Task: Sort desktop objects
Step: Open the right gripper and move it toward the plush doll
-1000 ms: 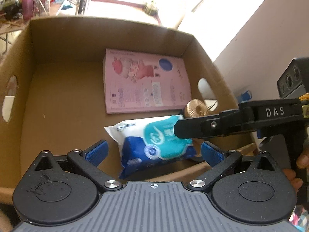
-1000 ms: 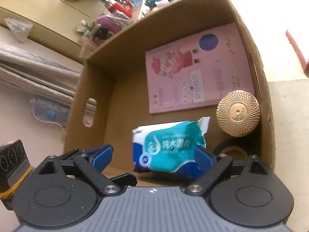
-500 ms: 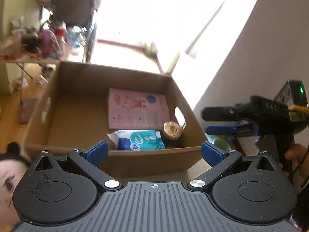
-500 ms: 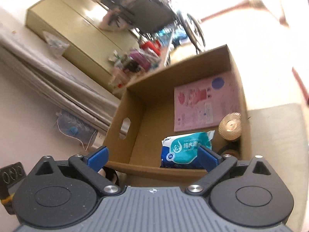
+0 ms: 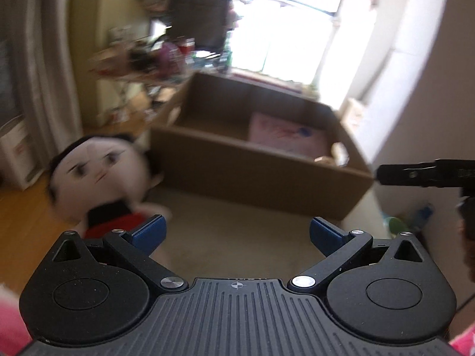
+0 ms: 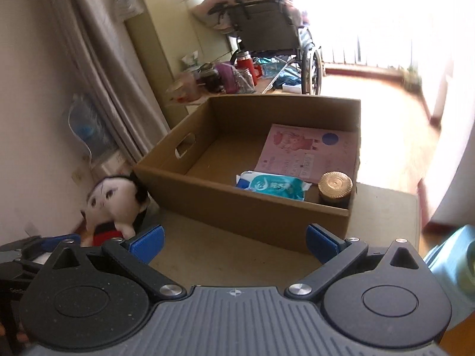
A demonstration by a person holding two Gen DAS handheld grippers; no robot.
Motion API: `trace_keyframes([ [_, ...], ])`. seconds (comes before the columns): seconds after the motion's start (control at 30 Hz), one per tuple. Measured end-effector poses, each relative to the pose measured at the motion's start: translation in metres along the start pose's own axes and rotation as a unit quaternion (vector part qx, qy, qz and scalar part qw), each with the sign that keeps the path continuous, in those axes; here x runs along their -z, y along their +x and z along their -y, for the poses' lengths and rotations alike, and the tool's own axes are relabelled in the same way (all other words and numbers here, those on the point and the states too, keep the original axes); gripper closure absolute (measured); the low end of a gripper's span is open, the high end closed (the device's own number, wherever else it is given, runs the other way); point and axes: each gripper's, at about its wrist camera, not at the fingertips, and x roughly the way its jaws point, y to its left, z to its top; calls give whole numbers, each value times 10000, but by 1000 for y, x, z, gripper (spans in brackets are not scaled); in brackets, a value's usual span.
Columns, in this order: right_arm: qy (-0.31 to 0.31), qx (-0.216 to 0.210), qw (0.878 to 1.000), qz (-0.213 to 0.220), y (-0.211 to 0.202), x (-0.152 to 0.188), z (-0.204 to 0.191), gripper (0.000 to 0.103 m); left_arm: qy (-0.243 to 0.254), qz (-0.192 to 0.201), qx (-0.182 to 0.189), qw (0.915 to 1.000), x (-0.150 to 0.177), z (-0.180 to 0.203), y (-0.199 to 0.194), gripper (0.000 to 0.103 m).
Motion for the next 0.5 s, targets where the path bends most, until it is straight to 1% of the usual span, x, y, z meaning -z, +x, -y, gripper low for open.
trace_keyframes([
  [0.07, -219, 116, 9997, -26, 5, 0, -18, 0, -121, -14, -168, 9998, 7, -12, -2, 0],
  [0.2, -637, 27, 9980, -36, 14, -3, -51, 0, -249, 162, -516, 9982, 20, -37, -15, 0],
  [0.27, -839, 93, 9964, 36, 18, -5, -69, 0, -305, 236, -779, 9962, 21, -49, -18, 0],
  [0.4, -1220, 212, 9920, 229, 30, -9, -99, 0, -101, 372, -1485, 9882, 22, -65, -23, 0],
  [0.43, -1283, 216, 9912, 257, 34, -10, -106, 0, -26, 372, -1583, 9867, 22, -69, -23, 0],
  [0.5, -1403, 248, 9894, 284, 42, -11, -118, 0, 32, 323, -1559, 9872, 20, -78, -23, 0],
])
